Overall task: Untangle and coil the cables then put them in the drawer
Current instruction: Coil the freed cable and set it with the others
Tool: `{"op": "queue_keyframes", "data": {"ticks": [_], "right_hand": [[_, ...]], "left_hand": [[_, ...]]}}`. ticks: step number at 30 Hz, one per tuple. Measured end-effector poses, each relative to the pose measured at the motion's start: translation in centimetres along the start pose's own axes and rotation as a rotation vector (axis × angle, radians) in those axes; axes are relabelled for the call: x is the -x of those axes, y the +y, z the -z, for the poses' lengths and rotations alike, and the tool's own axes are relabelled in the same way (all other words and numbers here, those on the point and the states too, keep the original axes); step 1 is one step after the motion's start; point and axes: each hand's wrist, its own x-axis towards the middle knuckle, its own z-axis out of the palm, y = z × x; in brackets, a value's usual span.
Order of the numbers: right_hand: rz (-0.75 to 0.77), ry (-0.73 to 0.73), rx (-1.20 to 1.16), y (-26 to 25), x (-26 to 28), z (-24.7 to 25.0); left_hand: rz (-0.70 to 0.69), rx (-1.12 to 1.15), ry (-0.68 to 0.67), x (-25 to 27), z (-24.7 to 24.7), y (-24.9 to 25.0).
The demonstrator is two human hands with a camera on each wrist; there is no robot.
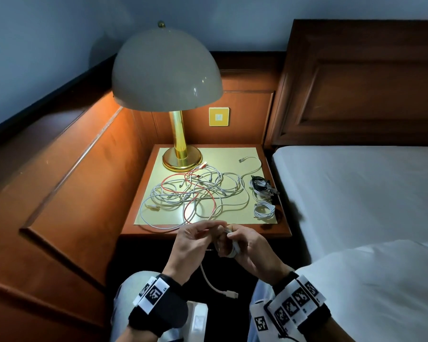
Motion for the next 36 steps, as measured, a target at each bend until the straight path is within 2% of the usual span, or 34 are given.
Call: {"op": "queue_keyframes", "data": {"ticks": [5,9,13,16,18,22,25,28,29,32,33,34,36], "right_hand": [[0.07,0.115,0.097,0.3,-0.3,1.2],[0.143,0.157,0.221,0.5,-0.2,2.0],[0.155,0.23,0.102,0.4,-0.6,1.7],[0.14,0.282,0.031,0.3,-1.0,1.3],[0.16,0.294,0.064,0.4,-1.0,1.3],[0.227,0.312,0.272,0.9,-0.4,1.9],[0.263,0.461,0.596,2.2,0.5,3.6],[0.291,0.659,0.707,3.7,2.1,5.1],[0.231,0.648,0.651,3.9,2.5,5.2],[-0.113,0.487,0.276,4.9,2.9,4.3],[-0.167,0.437,0.177,5.2,3.0,3.8],[-0.169,0.402,0.121,5.5,3.1,3.3],[-0.07,0.364,0.047,5.8,3.1,2.3]], "left_hand": [[-0.021,-0.027,0.062,-0.2,0.0,-0.1],[0.061,0.002,0.048,-0.1,0.4,-0.1],[0.144,0.079,0.019,0.2,0.0,0.2],[0.131,0.062,0.028,0.1,-0.1,0.4],[0.094,-0.001,0.033,-0.1,0.0,0.4],[0.018,-0.11,0.086,-0.3,0.1,0.4],[0.016,-0.063,0.15,-0.3,0.3,0.5],[0.029,0.029,0.211,-0.2,0.5,0.8],[0.028,0.055,0.234,-0.3,0.5,0.8],[0.013,0.114,0.312,-0.5,0.5,0.8],[0.009,0.12,0.321,-0.6,0.4,0.7],[0.007,0.119,0.323,-0.7,0.2,0.7],[0.005,0.117,0.327,-0.8,0.1,0.7]]}}
